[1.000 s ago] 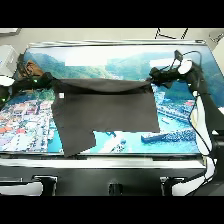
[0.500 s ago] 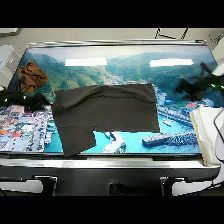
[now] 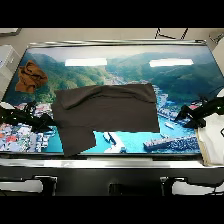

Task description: Fold the clothes and pants, and hang the long-sleeved shirts on hangers.

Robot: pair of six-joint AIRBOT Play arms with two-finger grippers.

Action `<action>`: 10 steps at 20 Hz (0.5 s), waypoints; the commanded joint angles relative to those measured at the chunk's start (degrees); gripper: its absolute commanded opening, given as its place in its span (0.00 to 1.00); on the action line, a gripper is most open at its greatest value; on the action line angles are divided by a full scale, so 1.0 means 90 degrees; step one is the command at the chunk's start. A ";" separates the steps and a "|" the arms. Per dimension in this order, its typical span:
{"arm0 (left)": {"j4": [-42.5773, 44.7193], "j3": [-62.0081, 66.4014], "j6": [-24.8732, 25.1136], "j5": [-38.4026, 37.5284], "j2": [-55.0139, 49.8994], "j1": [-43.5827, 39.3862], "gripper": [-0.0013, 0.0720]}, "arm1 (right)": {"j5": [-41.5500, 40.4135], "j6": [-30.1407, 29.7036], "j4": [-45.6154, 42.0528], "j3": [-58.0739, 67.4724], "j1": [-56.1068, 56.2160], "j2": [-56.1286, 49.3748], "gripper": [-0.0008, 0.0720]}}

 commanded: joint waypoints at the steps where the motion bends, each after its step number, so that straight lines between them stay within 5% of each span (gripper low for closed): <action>1: -0.0051 -0.0158 0.0039 0.0440 -0.0066 -0.0155 0.62 | -0.0189 -0.0051 0.0270 -0.0138 -0.0027 0.0036 0.78; 4: -0.0056 -0.0155 -0.0002 0.0789 -0.0206 -0.0578 0.60 | -0.0267 -0.0053 0.0430 -0.0138 -0.0027 0.0036 0.78; 7: -0.0095 -0.0153 -0.0029 0.0937 -0.0204 -0.0753 0.20 | -0.0199 -0.0090 0.0449 -0.0141 -0.0027 0.0036 0.78; 10: -0.0090 -0.0151 0.0051 0.0811 -0.0165 -0.0736 0.05 | -0.0274 -0.0148 0.0163 -0.0430 0.0175 0.0036 0.78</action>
